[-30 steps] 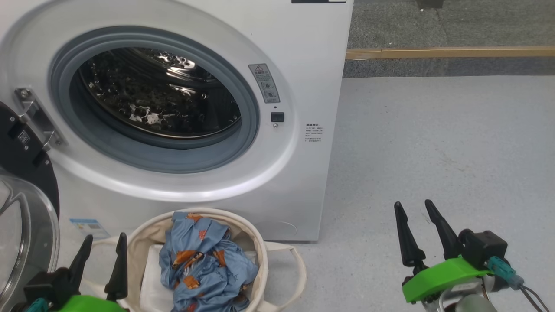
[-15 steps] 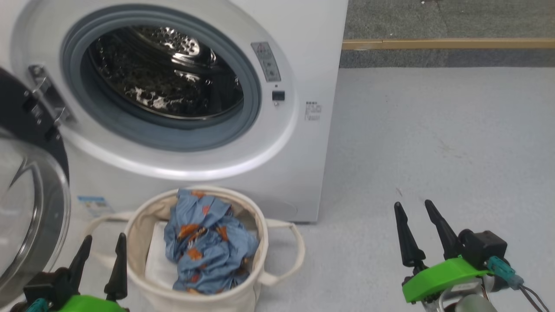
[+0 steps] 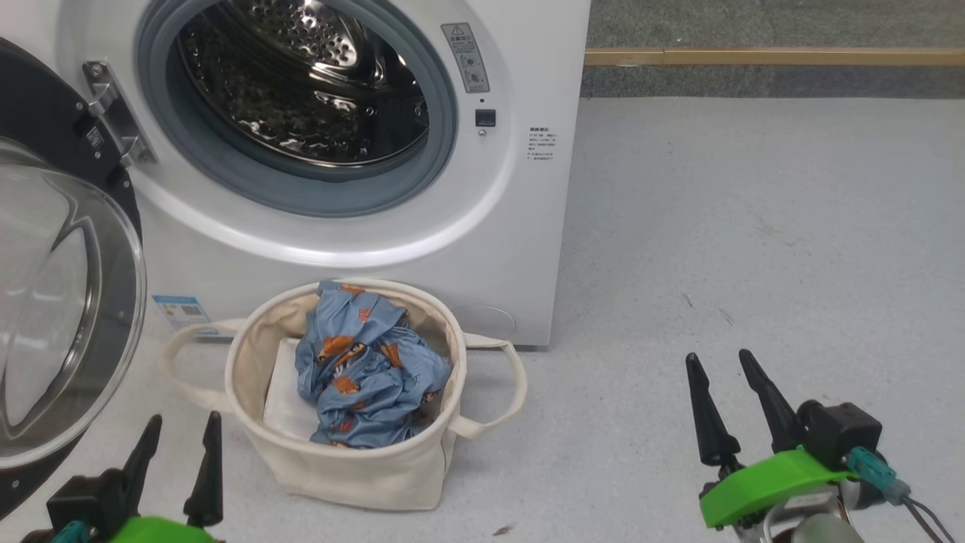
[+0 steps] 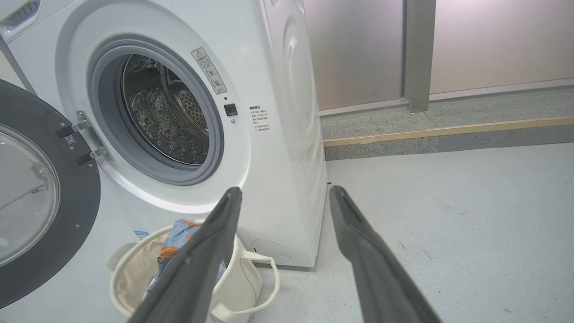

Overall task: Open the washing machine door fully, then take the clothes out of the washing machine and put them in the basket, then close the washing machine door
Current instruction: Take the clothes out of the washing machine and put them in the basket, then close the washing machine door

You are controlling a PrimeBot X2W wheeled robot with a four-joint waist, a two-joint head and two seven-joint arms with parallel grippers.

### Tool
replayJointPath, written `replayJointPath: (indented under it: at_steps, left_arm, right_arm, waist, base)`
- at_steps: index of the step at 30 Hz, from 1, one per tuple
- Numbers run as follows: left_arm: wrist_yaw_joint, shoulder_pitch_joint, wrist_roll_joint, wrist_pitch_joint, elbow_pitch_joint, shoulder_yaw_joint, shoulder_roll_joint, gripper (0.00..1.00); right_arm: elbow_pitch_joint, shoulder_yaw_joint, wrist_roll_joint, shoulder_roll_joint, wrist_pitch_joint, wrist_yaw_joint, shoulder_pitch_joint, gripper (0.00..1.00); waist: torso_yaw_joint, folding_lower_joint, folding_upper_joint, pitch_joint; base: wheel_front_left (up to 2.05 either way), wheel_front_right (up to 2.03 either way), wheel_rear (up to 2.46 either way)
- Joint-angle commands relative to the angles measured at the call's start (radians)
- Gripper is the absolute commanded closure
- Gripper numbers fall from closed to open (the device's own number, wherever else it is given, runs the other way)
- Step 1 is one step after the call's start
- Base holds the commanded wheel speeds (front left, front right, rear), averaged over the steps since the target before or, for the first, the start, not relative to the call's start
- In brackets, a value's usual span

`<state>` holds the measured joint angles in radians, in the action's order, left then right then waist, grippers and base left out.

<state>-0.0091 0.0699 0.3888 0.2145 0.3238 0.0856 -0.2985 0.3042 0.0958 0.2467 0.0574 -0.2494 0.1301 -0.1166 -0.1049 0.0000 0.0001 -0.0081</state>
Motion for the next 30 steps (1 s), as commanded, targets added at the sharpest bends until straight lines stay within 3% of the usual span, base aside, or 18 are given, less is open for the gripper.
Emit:
replayJointPath:
  at_steps: [1,8,15,21,30]
  left_arm:
    - [0.007,0.049,-0.007,0.013,-0.027,-0.038,-0.032,0.00]
    - [0.012,0.047,0.000,0.016,-0.024,-0.039,-0.036,0.00]
    - [0.031,0.040,0.007,0.026,-0.041,-0.055,-0.037,0.00]
    - [0.066,0.040,0.014,0.032,-0.056,-0.085,-0.036,0.00]
    - [0.102,0.014,0.045,0.026,-0.094,-0.134,-0.045,0.00]
  right_arm:
    - [-0.029,0.024,-0.003,0.001,-0.012,0.001,-0.029,0.00]
    - [-0.030,0.023,-0.002,-0.001,-0.012,0.001,-0.028,0.00]
    - [-0.032,0.022,0.002,-0.002,-0.012,0.001,-0.020,0.00]
    - [-0.028,0.031,0.007,-0.003,-0.012,0.001,-0.019,0.00]
    - [-0.023,0.053,0.019,-0.005,-0.012,0.001,-0.021,0.00]
  waist:
    - [0.001,0.0000,-0.0001,0.000]
    - [0.008,0.0000,-0.0001,-0.001]
    - [0.062,0.0000,-0.0001,-0.002]
    - [0.153,0.0000,-0.0001,-0.002]
    - [0.348,0.0000,-0.0001,-0.005]
  base:
    - [-0.40,0.40,0.00]
    - [-0.06,0.06,0.00]
    - [0.00,0.00,0.00]
    - [0.00,0.00,0.00]
    - [0.00,0.00,0.00]
